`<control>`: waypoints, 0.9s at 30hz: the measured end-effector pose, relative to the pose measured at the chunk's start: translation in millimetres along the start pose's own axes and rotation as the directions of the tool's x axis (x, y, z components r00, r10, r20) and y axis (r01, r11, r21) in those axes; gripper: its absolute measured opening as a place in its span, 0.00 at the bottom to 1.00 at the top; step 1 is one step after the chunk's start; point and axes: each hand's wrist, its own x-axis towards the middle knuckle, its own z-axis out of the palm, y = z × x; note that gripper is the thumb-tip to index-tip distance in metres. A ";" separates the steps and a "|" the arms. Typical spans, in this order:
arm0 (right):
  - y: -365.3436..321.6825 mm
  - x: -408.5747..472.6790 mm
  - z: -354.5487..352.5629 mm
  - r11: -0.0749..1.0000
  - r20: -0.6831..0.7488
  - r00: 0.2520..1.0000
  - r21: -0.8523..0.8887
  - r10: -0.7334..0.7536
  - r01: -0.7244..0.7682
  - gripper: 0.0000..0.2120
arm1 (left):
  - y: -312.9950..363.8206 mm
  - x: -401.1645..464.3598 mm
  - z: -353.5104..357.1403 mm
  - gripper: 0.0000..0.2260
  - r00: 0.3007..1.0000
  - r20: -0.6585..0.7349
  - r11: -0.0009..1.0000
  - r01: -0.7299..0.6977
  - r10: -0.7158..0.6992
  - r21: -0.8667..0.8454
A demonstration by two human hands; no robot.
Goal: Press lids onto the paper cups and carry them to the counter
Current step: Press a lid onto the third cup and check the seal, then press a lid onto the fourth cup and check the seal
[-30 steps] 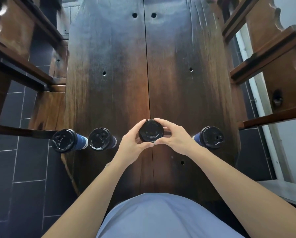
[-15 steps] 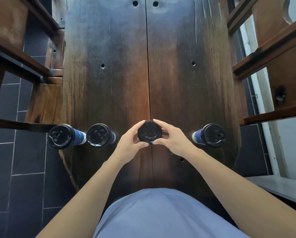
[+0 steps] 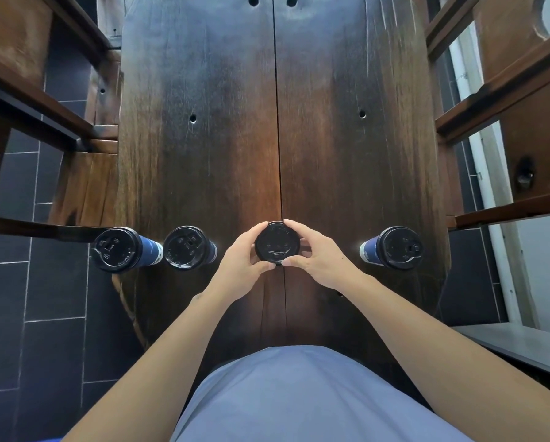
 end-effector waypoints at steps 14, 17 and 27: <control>8.0 -67.8 -63.2 0.999 -0.342 0.939 -0.039 -0.029 0.017 0.29 | 113.9 -25.3 40.2 0.21 0.819 -0.227 0.842 -0.466 0.527 0.273; 37.5 -89.6 -88.8 0.989 -0.510 0.856 -0.148 -0.079 0.003 0.24 | 126.9 -14.6 79.8 0.24 0.894 -0.037 0.884 -0.435 0.447 0.172; 142.0 -86.5 -156.0 0.998 -0.146 0.989 -0.059 0.030 -0.039 0.45 | 124.6 24.8 173.9 0.41 0.983 0.169 0.969 -0.114 0.077 0.218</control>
